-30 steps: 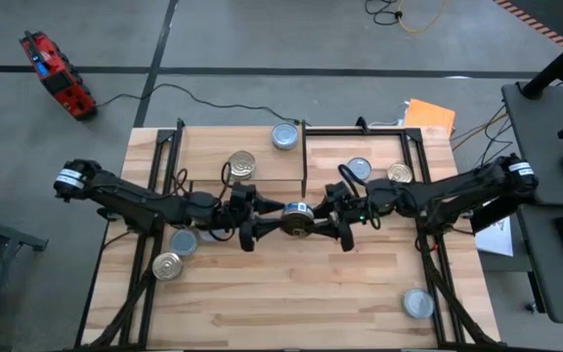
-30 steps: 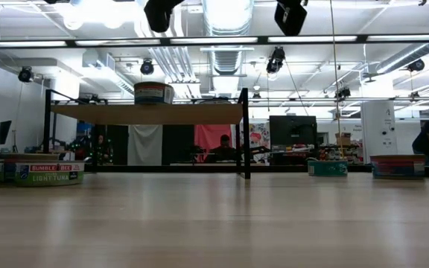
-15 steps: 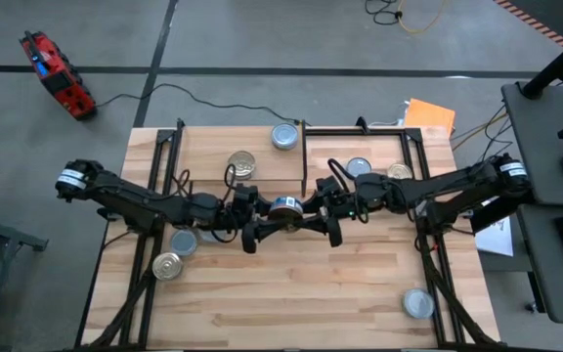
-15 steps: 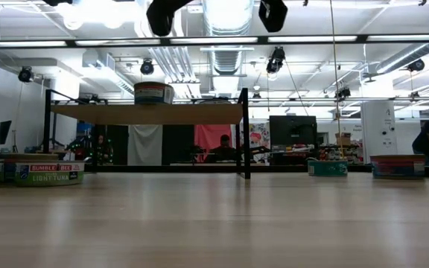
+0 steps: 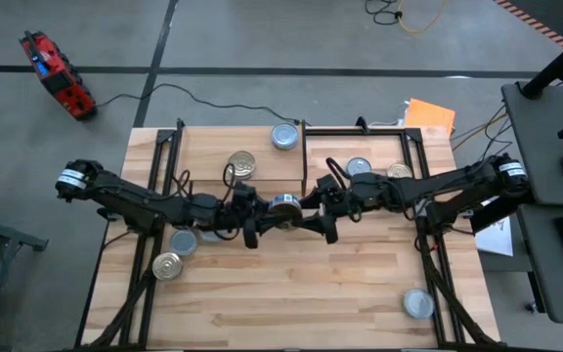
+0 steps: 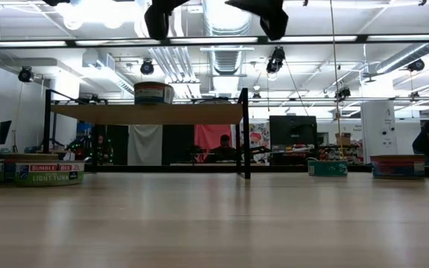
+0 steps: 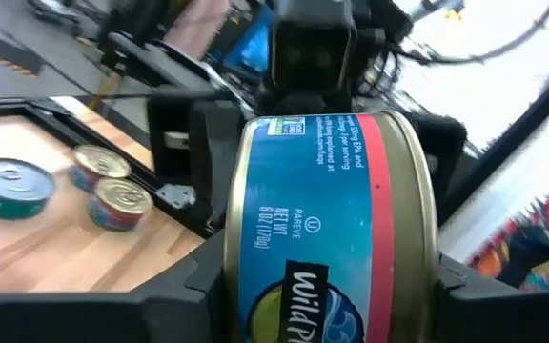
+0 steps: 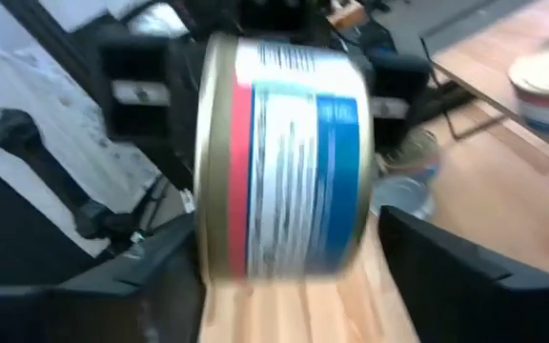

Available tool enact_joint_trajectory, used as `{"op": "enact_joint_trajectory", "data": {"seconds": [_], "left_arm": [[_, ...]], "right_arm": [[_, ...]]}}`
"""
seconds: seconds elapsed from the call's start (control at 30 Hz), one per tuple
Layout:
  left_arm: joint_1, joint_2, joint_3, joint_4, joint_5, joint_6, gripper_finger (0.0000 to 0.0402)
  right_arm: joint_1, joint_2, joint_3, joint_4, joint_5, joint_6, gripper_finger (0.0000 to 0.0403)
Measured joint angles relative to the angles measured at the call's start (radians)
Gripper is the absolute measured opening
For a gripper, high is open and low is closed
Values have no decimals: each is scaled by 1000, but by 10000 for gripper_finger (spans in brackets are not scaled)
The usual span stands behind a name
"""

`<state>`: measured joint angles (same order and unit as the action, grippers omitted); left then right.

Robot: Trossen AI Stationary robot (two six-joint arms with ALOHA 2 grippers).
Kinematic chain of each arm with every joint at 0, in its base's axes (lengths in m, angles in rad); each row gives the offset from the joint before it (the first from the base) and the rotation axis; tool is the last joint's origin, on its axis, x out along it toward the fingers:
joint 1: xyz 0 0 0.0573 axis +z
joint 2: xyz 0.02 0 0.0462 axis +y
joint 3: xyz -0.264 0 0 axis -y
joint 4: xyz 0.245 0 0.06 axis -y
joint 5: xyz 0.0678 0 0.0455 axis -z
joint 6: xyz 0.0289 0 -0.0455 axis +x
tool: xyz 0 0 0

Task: Stack canned seafood by type on shelf
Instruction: Stack the blue and pink tuna can on top of the blue and pink tuna can on the shelf

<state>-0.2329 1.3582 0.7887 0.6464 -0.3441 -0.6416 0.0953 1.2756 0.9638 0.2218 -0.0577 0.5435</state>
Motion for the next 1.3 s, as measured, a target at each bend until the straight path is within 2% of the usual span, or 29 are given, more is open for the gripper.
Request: {"op": "enact_joint_trajectory", "data": {"seconds": [0.13, 0.3, 0.4, 0.5, 0.7, 0.8, 0.9, 1.1, 1.3], "left_arm": [[1, -4, 0, 5, -76, -34, 161], [13, -43, -6, -12, -231, -92, 161], [41, -102, -12, -104, -336, -162, 161], [86, -171, -13, -266, -365, -251, 161], [211, -298, -13, -635, -310, -494, 161], [272, -341, -15, -746, -252, -579, 161], [319, -371, -15, -780, -196, -647, 161], [382, -393, -15, -870, -148, -785, 161], [392, -385, -15, -892, -112, -819, 161]], "right_arm": [[-6, -28, -1, -97, 24, 4, 331], [-13, -85, -2, -222, 93, 18, 332], [-15, -108, -2, -272, 94, 25, 323], [-16, -114, -2, -289, 91, 33, 315], [-15, -110, -2, -309, 87, 34, 315], [-15, -110, -2, -330, 86, 34, 318], [-15, -110, -2, -336, 85, 32, 318], [-15, -110, -3, -348, 84, 31, 311], [-15, -110, -4, -347, 84, 28, 317]]}}
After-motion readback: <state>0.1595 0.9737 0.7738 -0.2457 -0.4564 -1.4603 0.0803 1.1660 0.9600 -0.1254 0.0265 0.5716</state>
